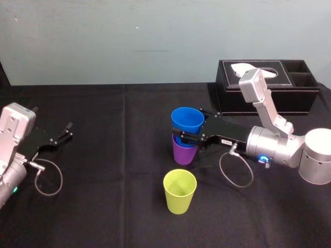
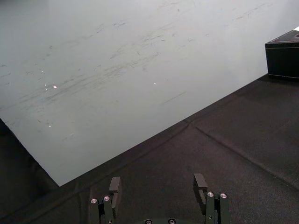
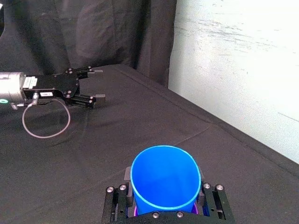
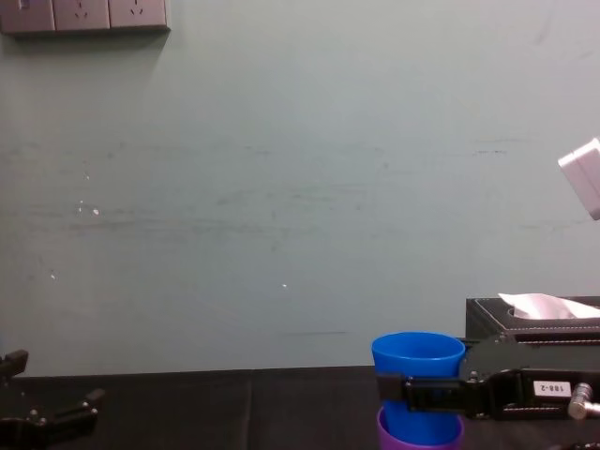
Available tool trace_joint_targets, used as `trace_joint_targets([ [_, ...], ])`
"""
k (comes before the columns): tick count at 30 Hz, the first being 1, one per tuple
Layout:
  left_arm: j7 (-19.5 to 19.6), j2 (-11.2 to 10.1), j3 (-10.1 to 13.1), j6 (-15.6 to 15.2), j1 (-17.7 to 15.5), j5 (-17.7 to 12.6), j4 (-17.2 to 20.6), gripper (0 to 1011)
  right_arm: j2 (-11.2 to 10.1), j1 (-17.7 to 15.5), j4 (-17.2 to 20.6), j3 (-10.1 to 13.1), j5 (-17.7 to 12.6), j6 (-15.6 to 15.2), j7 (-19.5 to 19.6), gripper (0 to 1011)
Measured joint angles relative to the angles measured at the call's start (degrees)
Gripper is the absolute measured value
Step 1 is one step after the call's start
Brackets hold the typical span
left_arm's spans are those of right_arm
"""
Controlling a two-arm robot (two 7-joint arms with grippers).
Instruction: Stack the three plastic cups sequentially using one hand.
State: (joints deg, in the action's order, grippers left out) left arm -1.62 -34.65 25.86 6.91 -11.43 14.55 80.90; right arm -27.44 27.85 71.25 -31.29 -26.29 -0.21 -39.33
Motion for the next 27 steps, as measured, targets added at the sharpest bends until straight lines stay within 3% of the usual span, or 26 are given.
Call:
trace_joint_targets([
  [7, 0.0, 0.0, 0.0, 0.0, 0.0, 0.0, 0.0, 1010, 0.0, 0.0, 0.0, 0.0, 0.0, 0.0, 0.0, 739],
  [17, 0.0, 0.0, 0.0, 0.0, 0.0, 0.0, 0.0, 1010, -0.1, 0.0, 0.1, 0.0, -0.1, -0.1, 0.0, 999],
  [27, 0.0, 0.0, 0.0, 0.0, 0.0, 0.0, 0.0, 1010, -0.1, 0.1, 0.1, 0.0, -0.1, -0.1, 0.0, 1004],
])
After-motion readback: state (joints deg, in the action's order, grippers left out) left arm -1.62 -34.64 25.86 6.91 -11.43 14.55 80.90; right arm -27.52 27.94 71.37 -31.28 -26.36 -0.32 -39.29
